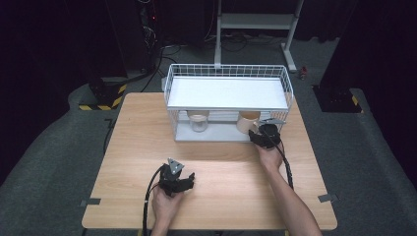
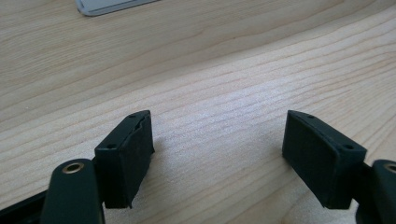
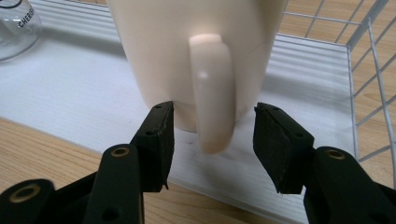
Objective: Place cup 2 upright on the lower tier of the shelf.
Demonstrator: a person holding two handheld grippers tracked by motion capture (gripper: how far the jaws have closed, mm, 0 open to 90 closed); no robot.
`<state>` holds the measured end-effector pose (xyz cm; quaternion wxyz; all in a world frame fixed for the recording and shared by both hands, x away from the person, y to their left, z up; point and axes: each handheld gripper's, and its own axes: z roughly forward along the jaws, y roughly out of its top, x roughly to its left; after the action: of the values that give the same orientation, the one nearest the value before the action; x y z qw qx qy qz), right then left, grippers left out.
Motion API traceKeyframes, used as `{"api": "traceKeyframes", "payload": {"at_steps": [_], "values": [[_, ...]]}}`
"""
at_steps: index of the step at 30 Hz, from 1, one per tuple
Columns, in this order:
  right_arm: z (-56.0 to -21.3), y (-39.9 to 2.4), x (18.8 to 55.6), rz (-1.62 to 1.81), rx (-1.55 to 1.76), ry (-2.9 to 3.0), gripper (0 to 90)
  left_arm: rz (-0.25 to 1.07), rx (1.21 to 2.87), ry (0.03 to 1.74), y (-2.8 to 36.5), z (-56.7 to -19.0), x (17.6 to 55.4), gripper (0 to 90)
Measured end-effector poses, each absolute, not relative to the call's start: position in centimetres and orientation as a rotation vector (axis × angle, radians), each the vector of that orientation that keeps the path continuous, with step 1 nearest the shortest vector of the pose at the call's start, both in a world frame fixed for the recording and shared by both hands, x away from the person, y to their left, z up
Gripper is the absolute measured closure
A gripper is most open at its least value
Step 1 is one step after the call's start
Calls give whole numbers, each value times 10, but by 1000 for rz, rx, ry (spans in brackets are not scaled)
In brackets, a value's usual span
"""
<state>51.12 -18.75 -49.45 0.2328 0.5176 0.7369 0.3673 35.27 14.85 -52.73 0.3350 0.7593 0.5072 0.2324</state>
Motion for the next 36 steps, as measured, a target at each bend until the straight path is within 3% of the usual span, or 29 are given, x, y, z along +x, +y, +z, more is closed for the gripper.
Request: {"api": "traceKeyframes", "payload": {"at_steps": [17, 36], "values": [[-486, -201, 490, 1051, 1366, 2058, 309, 606, 1981, 1324, 148, -527, 353, 253], [-468, -218, 458, 1168, 1304, 2079, 313, 606, 1981, 1324, 148, -527, 353, 253]]}}
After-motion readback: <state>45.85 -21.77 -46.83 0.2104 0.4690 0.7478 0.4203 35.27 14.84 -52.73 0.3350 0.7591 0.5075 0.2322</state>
